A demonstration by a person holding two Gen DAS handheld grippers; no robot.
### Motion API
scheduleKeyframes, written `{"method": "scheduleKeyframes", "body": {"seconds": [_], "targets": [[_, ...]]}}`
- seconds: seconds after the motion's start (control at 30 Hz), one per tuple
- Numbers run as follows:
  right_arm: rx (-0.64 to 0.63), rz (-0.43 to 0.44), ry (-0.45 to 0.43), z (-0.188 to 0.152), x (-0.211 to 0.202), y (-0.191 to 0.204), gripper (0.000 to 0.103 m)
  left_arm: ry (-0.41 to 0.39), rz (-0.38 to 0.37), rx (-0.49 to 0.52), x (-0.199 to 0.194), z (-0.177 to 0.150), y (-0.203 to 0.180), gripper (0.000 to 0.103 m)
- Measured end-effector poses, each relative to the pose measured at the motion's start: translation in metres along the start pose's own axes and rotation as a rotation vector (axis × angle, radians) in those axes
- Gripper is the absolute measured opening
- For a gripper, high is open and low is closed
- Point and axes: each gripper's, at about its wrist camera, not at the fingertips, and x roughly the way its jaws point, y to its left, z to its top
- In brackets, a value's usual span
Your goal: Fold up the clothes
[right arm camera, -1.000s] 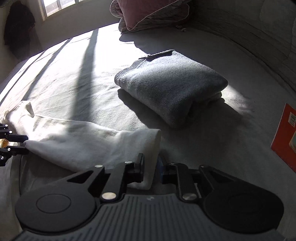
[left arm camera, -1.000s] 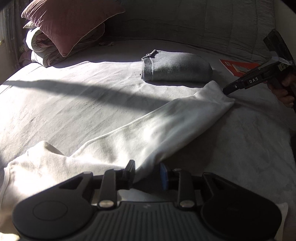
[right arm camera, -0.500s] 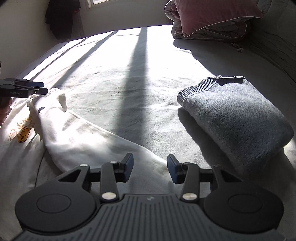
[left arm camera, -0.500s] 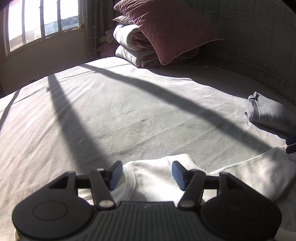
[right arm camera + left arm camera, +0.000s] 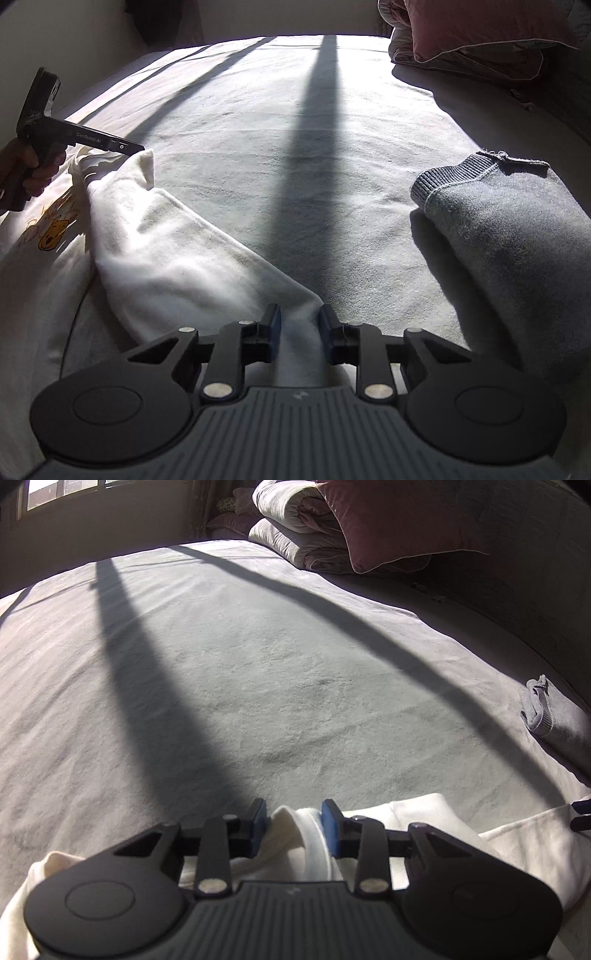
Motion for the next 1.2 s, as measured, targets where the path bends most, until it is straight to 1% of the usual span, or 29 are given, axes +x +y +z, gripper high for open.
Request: {"method": "scheduleKeyframes", "body": {"seconds": [0.07,0.1,0.23,0.27,0.4,0.47,0.53,0.6,0.67,0.73,0.83,0.93,0.97,1.03,1.07,1.13,1.17,1.2], "targets": [[-0.039,-0.030,-0.003,0.000,-0.002,0.007,0.007,-0.035,0.025,-0.005,-0.005,-0.004,-0.003,0.013],[-0.053,-0.054,-0.012,0.000,-0.004,0.011,0.005,-0.064,0.047,-0.004,-0.009,-0.007,-0.006,0.012],[-0.116,-0.202,-0.099,0.011,-0.023,0.021,0.004,-0.198,0.138,-0.016,-0.022,-0.008,-0.011,0.010],[-0.145,-0.252,-0.123,0.016,-0.028,0.024,0.004,-0.228,0.162,-0.028,-0.024,-0.007,-0.011,0.010],[-0.246,-0.383,-0.181,0.049,-0.030,0.029,0.004,-0.318,0.246,-0.065,-0.021,0.001,-0.014,0.010],[-0.305,-0.451,-0.180,0.067,-0.017,0.031,0.004,-0.318,0.293,-0.046,-0.010,0.002,-0.021,0.010],[-0.355,-0.508,-0.155,0.082,0.004,0.029,0.004,-0.311,0.340,-0.022,0.002,0.001,-0.028,0.010],[-0.374,-0.529,-0.118,0.091,0.026,0.024,0.004,-0.304,0.388,0.002,0.014,0.000,-0.035,0.010],[-0.395,-0.534,-0.060,0.096,0.053,0.017,0.004,-0.256,0.434,0.054,0.028,-0.001,-0.042,0.010],[-0.408,-0.537,-0.017,0.094,0.073,0.014,0.004,-0.217,0.475,0.099,0.036,0.001,-0.048,0.010],[-0.398,-0.518,0.054,0.091,0.098,0.008,0.004,-0.183,0.527,0.164,0.042,0.003,-0.056,0.011],[-0.383,-0.515,0.073,0.087,0.112,0.005,0.004,-0.163,0.583,0.234,0.046,0.004,-0.068,0.013],[-0.383,-0.519,0.069,0.087,0.112,0.005,0.005,-0.162,0.594,0.244,0.046,0.004,-0.069,0.016],[-0.361,-0.494,0.059,0.090,0.107,0.003,0.011,-0.169,0.597,0.228,0.039,0.007,-0.071,0.026],[-0.348,-0.480,0.054,0.092,0.104,0.002,0.015,-0.177,0.591,0.203,0.034,0.009,-0.071,0.027],[-0.256,-0.413,0.023,0.099,0.080,-0.011,0.020,-0.201,0.573,0.168,0.023,0.013,-0.074,0.027],[-0.209,-0.388,-0.003,0.102,0.066,-0.019,0.036,-0.214,0.561,0.160,0.017,0.014,-0.077,0.027],[-0.163,-0.363,-0.029,0.104,0.052,-0.027,0.045,-0.223,0.544,0.159,0.012,0.015,-0.080,0.028]]}}
